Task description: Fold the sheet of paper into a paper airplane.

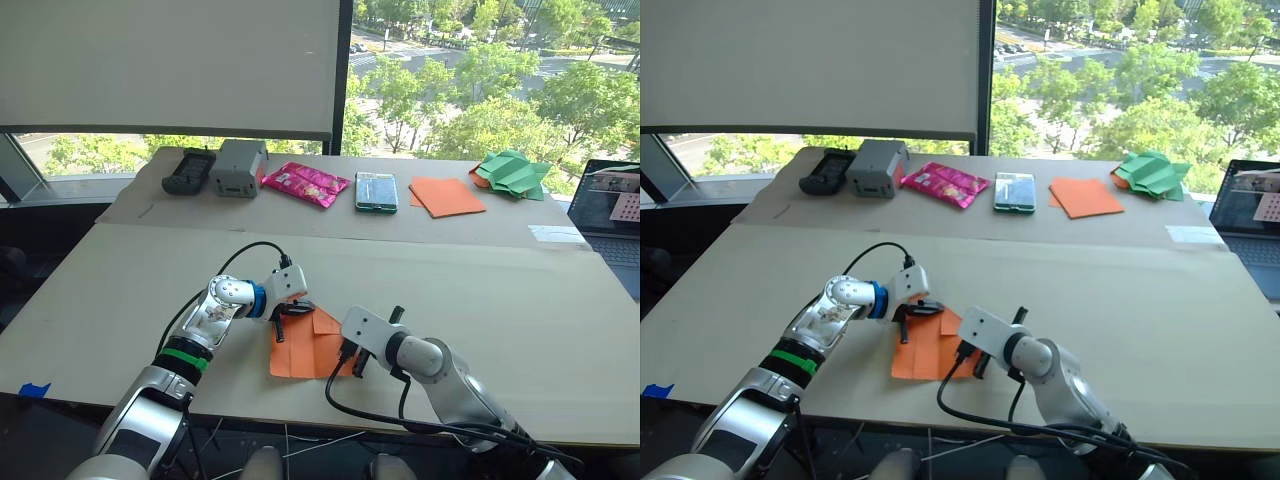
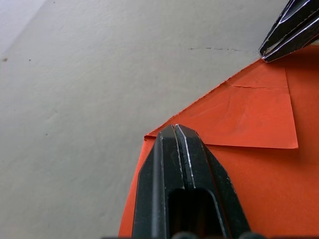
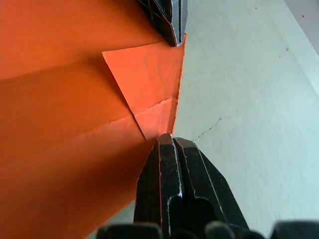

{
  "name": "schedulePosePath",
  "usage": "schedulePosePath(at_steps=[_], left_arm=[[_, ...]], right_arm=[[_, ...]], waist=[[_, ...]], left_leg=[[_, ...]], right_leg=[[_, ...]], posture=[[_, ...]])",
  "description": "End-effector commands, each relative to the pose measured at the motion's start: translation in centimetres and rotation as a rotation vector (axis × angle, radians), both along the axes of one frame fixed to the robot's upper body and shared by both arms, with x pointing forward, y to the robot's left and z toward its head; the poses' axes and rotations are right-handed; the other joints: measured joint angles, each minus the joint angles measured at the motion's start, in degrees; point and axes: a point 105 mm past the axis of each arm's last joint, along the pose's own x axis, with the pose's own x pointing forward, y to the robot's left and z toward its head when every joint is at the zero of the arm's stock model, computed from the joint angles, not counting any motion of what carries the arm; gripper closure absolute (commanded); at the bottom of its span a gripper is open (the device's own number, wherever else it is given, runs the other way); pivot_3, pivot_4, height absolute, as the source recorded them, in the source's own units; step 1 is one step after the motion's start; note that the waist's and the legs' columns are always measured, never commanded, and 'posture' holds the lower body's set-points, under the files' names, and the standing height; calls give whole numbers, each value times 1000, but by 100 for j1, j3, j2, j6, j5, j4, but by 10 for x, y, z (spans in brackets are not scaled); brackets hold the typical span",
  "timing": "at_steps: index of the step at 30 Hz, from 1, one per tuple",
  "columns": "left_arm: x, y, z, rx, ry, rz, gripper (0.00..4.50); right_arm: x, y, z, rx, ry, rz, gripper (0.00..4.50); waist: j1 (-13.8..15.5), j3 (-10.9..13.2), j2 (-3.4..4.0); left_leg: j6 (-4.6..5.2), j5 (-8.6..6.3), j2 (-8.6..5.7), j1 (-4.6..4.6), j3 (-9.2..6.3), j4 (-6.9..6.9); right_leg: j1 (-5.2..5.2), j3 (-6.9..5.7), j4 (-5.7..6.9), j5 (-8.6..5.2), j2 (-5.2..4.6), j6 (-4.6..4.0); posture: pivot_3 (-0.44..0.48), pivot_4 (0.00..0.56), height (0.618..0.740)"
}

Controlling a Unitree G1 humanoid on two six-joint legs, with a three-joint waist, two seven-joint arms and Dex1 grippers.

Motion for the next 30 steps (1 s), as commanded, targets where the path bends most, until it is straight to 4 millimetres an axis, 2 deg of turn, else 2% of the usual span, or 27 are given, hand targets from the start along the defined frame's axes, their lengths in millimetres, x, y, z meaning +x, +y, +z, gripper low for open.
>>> schedulePosePath(at_steps=[1, 6, 9, 11, 14, 17, 19, 21, 23, 29, 30], left_arm=[[-6, 10, -22, 75, 60, 12, 4500], [-6, 9, -22, 74, 61, 10, 4500], [-6, 8, -22, 74, 60, 8, 4500], [-5, 7, -21, 69, 56, 9, 4500], [-3, 7, -19, 65, 46, 11, 4500], [-2, 7, -18, 66, 40, 10, 4500], [-1, 7, -17, 66, 38, 10, 4500], [-1, 7, -17, 64, 36, 11, 4500], [-1, 7, -16, 62, 34, 13, 4500], [0, 9, -13, 50, 23, 33, 4500], [2, 14, -8, 25, 19, 61, 4500]], right_arm=[[-24, -30, -50, -108, 234, -86, 4468], [-28, -36, -48, -113, 240, -102, 4468], [-20, -35, -37, -74, 197, -126, 4468], [-9, -34, -21, -17, 142, -144, 4468], [7, -25, 25, 172, -4, -100, 4468], [9, -11, 62, 376, -57, -21, 4468], [9, 1, 72, 436, -55, 29, 4468], [10, 14, 69, 425, -45, 62, 4468], [18, 27, 55, 379, -13, 57, 4468], [24, 44, 26, 283, 44, 71, 4468], [23, 43, 14, 244, 74, 63, 4468]], waist=[[1, -2, -2], [1, -3, -6], [1, -2, -8], [1, 0, -9], [4, 18, -8], [-3, 64, 5], [-17, 70, 11], [-24, 74, 21], [-24, 74, 21], [-9, 76, 22], [-16, 77, 24]], left_leg=[[0, 0, 0, 0, 0, 0], [-2, -1, 0, 0, 1, 0], [-3, -2, -1, -2, 1, 0], [-3, -2, -1, -4, 1, 0], [-3, -2, -1, -9, 0, 0], [-3, -2, -2, -24, 1, 0], [-2, -2, -1, -19, -1, 0], [-2, -1, -1, -17, -2, -3], [-2, -1, -1, -16, -2, -4], [0, 0, -2, -23, 1, -3], [0, 0, -3, -24, 1, -2]], right_leg=[[0, 0, 0, 0, 0, 0], [0, -4, -4, -2, -6, 0], [0, -6, -6, -3, -8, 0], [0, -8, -8, -3, -8, 0], [-3, -11, -8, -3, -8, 1], [-12, -11, -14, -3, -8, 1], [-10, -13, -10, -3, -8, 1], [-11, -14, -8, -3, -8, 1], [-11, -17, -6, -3, -8, 1], [-12, -14, -7, -3, -8, 1], [-11, -14, -6, -2, -8, 1]], posture=[[0, 150, 702], [0, 150, 702], [0, 150, 702], [0, 150, 702], [0, 150, 702], [0, 150, 702], [0, 150, 702], [0, 150, 702], [0, 150, 702], [0, 150, 702], [0, 150, 702]])
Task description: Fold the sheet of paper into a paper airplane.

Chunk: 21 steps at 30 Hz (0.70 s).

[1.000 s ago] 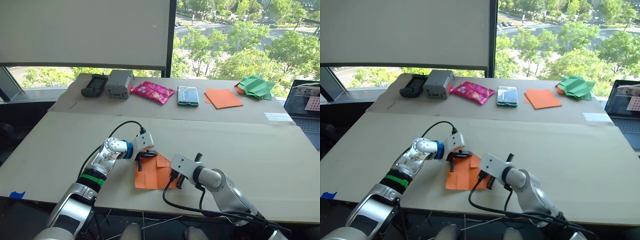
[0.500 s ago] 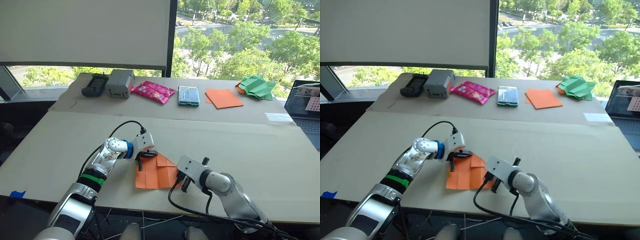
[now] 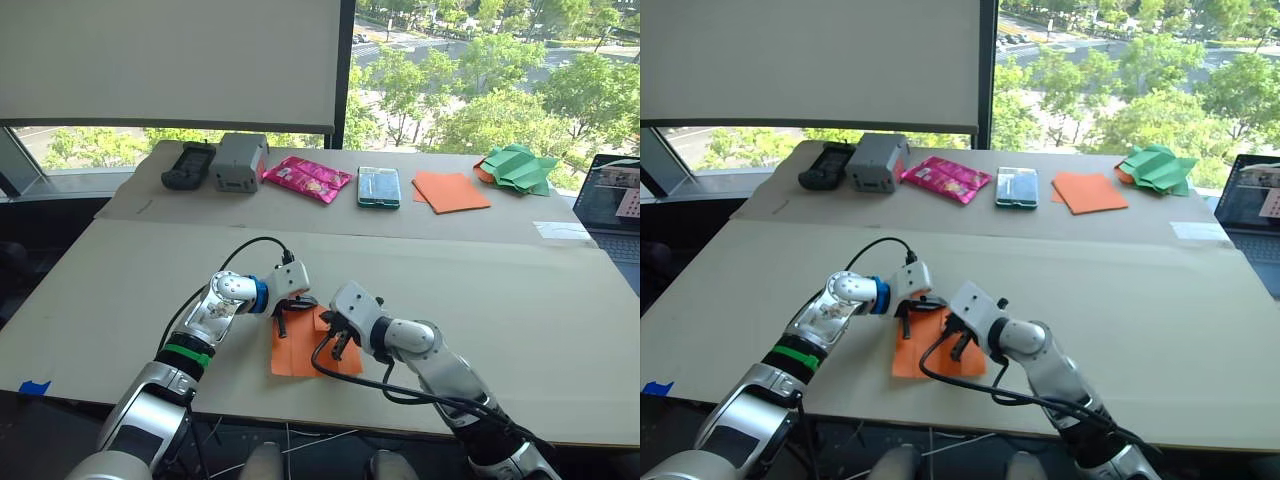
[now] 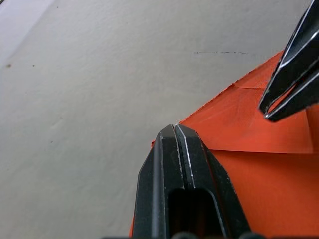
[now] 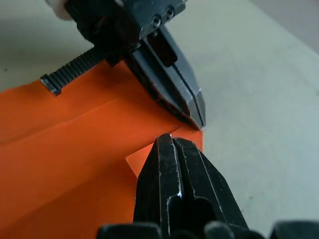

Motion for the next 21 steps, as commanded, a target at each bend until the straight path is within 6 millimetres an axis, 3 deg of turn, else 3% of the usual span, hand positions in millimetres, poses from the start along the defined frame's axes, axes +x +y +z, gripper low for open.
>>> schedulePosePath(at_steps=[1, 5, 8, 11, 15, 21], left_arm=[[-2, 19, -11, 14, 50, 85, 4500], [-3, 31, 17, -182, 99, 203, 4500], [-8, 46, 42, -353, 150, 302, 3718], [-16, 74, 59, -533, 227, 442, 2615], [-34, 84, 56, -641, 369, 508, 1333], [-47, 66, 40, -698, 509, 530, 1333]], right_arm=[[1, 4, -9, -65, -9, 21, 4468], [0, -4, -25, -115, 45, -11, 4468], [-1, -3, -26, -116, 47, -11, 4500], [-1, -3, -27, -113, 51, -16, 4500], [-1, -2, -27, -107, 51, -22, 4500], [2, -1, -25, -108, 42, -24, 4500]], waist=[[-18, 0, 2], [-84, 2, 5], [-134, 10, 4], [-139, 17, -4], [-139, 19, -2], [-130, 27, -14]], left_leg=[[0, 0, 0, 1, 0, 0], [0, 0, 4, 13, -6, -7], [0, 0, 5, 10, -9, -8], [0, 0, 4, 10, -13, -8], [-1, -1, 3, 15, -14, -8], [-3, -2, 4, 12, -15, -8]], right_leg=[[0, 0, 2, 0, 0, 0], [-2, -1, 15, 0, 4, 0], [-2, -3, 14, 0, 4, 0], [-1, -3, 12, 0, 4, 0], [3, -3, 10, 0, 3, 0], [0, -5, 5, -1, 3, -1]], posture=[[0, 150, 702], [0, 150, 702], [0, 150, 702], [0, 150, 702], [0, 150, 702], [0, 150, 702]])
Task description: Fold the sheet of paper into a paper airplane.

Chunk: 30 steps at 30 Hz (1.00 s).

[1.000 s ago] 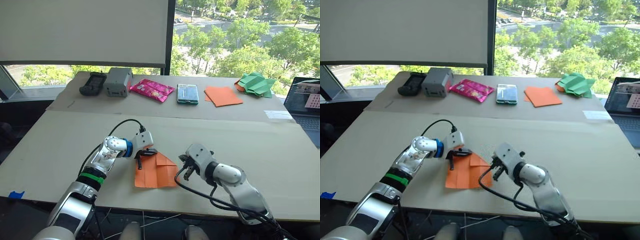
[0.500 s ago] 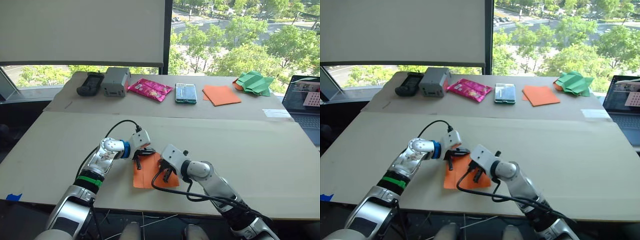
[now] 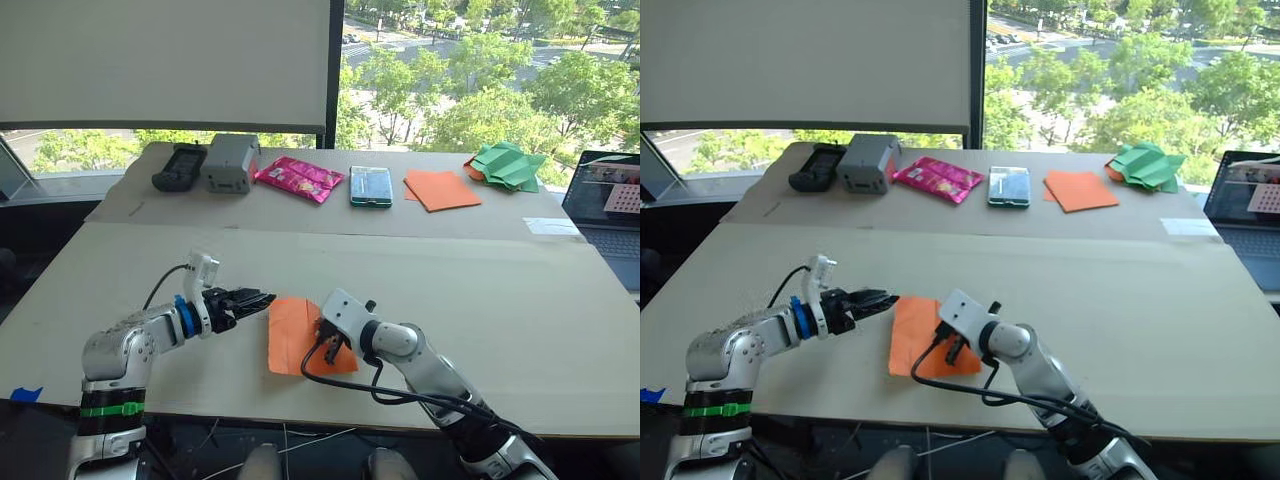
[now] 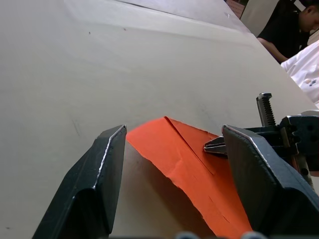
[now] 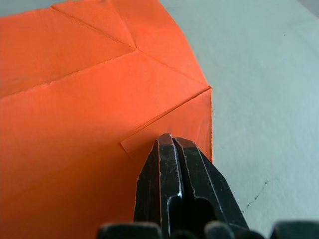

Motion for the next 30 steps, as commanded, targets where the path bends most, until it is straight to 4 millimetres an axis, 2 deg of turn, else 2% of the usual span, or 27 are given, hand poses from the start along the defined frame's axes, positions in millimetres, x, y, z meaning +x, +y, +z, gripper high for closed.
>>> schedulePosePath(at_steps=[1, 7, 14, 21, 27, 30], left_arm=[[2, -11, 7, -8, -17, 6, 1333], [7, -11, -2, 31, 1, 64, 1333], [6, 6, 2, 16, -3, 120, 1333], [-5, -8, -8, 17, 33, 41, 1333], [7, -10, -6, -8, 12, 86, 1333], [10, -10, -4, -1, -7, 86, 2090]], right_arm=[[0, -7, -19, -50, 64, -34, 4500], [2, -7, -17, -61, 48, -35, 4500], [3, -8, -16, -65, 36, -45, 4500], [3, -9, -15, -68, 31, -52, 4500], [3, -10, -16, -72, 31, -58, 4500], [3, -10, -15, -70, 31, -61, 4500]], waist=[[-3, 0, 0], [-13, 0, 1], [-12, 1, 1], [3, 6, 8], [2, 11, 15], [-1, 10, 16]], left_leg=[[0, 0, 0, 0, 0, 0], [0, 0, 0, 2, 0, 0], [-1, 0, -1, 1, 1, 0], [-2, -1, -1, -5, 1, -1], [-3, -2, -1, -13, 2, -3], [-2, -2, -1, -13, 3, -3]], right_leg=[[0, 0, -2, 0, 0, 0], [-3, 2, -3, 0, 0, 0], [-4, 2, -5, 0, 0, 0], [-4, 2, -19, 0, -1, -1], [-2, 1, -46, 0, -1, -1], [-3, 1, -47, 0, -1, -1]], posture=[[0, 150, 702], [0, 150, 702], [0, 150, 702], [0, 150, 702], [0, 150, 702], [0, 150, 702]])
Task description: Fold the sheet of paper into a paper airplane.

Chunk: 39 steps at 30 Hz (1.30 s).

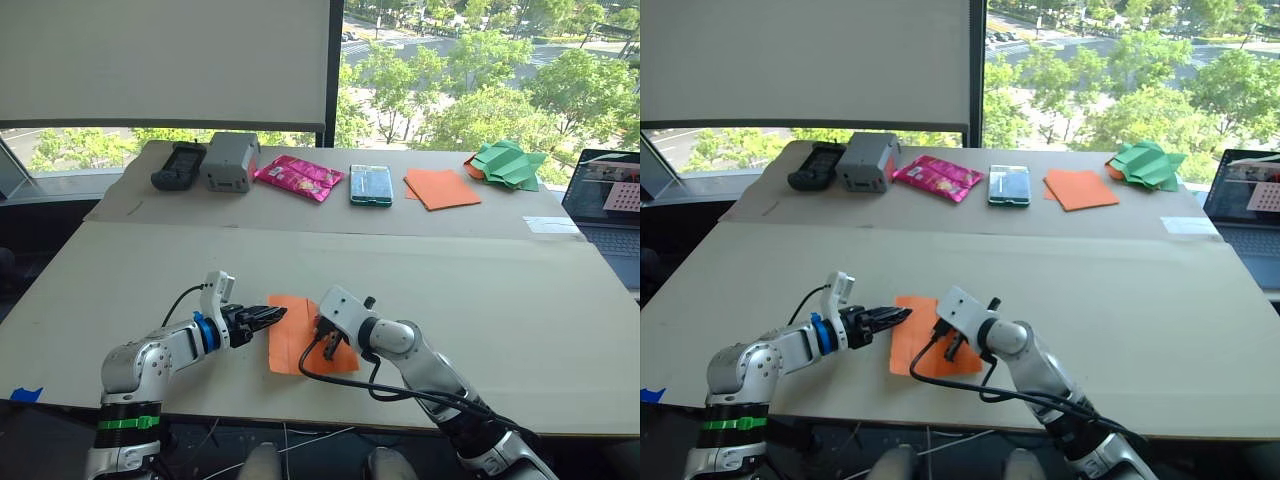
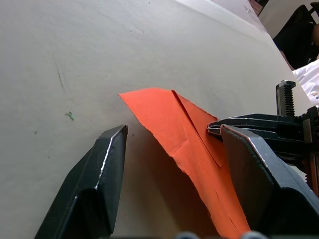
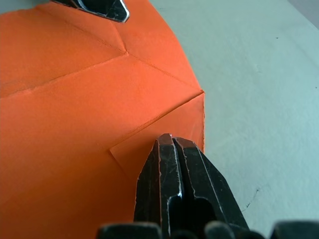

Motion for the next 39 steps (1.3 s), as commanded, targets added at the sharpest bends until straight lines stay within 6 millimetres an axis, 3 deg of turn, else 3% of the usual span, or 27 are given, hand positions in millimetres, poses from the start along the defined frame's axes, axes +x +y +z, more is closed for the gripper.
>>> schedulePosePath(at_steps=[1, 7, 12, 20, 25, 30, 39], left_arm=[[8, 2, 12, 3, -61, 4, 2466], [13, 5, 7, 68, -69, -1, 4432], [19, 2, 7, 180, -135, -37, 4473], [24, -6, 27, 338, -307, -157, 4473], [9, -22, 30, 389, -377, -316, 4473], [-2, -35, 25, 358, -367, -387, 4473], [-7, -34, 11, 387, -326, -419, 4473]], right_arm=[[-2, -12, -19, -50, 70, -51, 4500], [-1, -12, -17, -45, 68, -58, 4500], [0, -11, -16, -36, 69, -65, 4500], [5, -7, -4, 4, 55, -91, 4500], [7, -4, 1, 38, 53, -115, 4500], [9, -4, 3, 68, 57, -139, 4500], [11, -4, 10, 120, 53, -151, 4500]], waist=[[2, 0, 1], [4, 0, 1], [5, 1, 2], [-2, 6, 9], [-1, 14, 17], [11, 15, 20], [11, 21, 20]], left_leg=[[0, 0, 0, 1, 1, 0], [0, 0, -1, 1, 1, 0], [0, 0, -1, -1, 1, -1], [0, 0, 0, -5, 2, -5], [0, 0, 0, -10, 4, -8], [0, 0, 0, -19, 7, -8], [0, 0, 0, -22, 6, -8]], right_leg=[[1, 0, 0, 0, 0, 0], [1, 0, 0, 0, 0, 0], [0, 0, -4, 0, 0, 0], [-2, 0, -18, 0, 0, 0], [-8, 3, -19, 1, 0, -1], [-10, 3, -24, 1, 0, -1], [-10, 3, -24, 1, 0, 0]], posture=[[0, 150, 702], [0, 150, 702], [0, 150, 702], [0, 150, 702], [0, 150, 702], [0, 150, 702], [0, 150, 702]])
